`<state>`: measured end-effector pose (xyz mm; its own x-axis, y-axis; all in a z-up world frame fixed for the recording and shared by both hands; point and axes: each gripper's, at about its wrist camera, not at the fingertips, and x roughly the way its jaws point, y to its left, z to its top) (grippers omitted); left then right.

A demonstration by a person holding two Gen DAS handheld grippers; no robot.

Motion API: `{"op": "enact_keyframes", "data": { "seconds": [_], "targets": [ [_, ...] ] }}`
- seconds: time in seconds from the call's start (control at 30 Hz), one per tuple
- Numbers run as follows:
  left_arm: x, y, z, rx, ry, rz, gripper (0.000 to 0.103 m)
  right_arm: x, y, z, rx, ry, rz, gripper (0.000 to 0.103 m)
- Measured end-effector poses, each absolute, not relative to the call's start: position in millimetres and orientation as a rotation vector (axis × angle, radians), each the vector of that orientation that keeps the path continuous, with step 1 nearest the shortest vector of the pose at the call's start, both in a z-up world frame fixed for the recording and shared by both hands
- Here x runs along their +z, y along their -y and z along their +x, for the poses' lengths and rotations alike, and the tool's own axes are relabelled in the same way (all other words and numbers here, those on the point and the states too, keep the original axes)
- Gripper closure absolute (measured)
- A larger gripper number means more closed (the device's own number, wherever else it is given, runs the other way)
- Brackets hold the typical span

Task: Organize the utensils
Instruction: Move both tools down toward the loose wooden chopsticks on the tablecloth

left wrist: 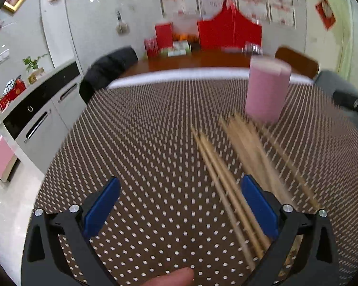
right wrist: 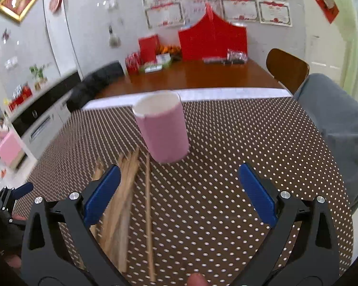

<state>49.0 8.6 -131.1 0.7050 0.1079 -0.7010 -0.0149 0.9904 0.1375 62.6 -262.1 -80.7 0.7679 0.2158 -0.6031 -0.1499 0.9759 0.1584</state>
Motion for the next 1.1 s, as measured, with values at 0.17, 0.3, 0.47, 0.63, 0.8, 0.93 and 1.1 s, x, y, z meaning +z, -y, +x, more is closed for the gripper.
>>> {"op": "enact_keyframes", "data": {
  "seconds": [0.17, 0.3, 0.47, 0.63, 0.8, 0.93, 1.1],
  "targets": [
    [-164, 2, 58, 0.086, -0.841, 0.147, 0.003, -95, 271, 69, 0.19, -0.736, 0.12, 0.006],
    [-179, 4, 63, 0.09, -0.864, 0.166, 0.003, -105, 267, 75, 0.203, -0.793, 0.085, 0.006],
    [-179, 2, 75, 0.095, -0.902, 0.171, 0.003, -124, 242, 83, 0.273, -0.891, -0.02, 0.006],
    [-183, -3, 84, 0.09, -0.907, 0.176, 0.003, -145, 224, 85, 0.295, -0.944, -0.123, 0.006],
    [-185, -7, 82, 0.094, -0.891, 0.196, 0.003, -161, 221, 95, 0.318, -0.987, -0.097, 0.021],
    [-182, -10, 89, 0.099, -0.901, 0.214, 0.003, -162, 212, 104, 0.307, -0.976, -0.123, 0.031],
    [-181, -12, 110, 0.116, -0.923, 0.252, 0.003, -158, 193, 118, 0.294, -1.008, -0.162, 0.044]
  ]
}}
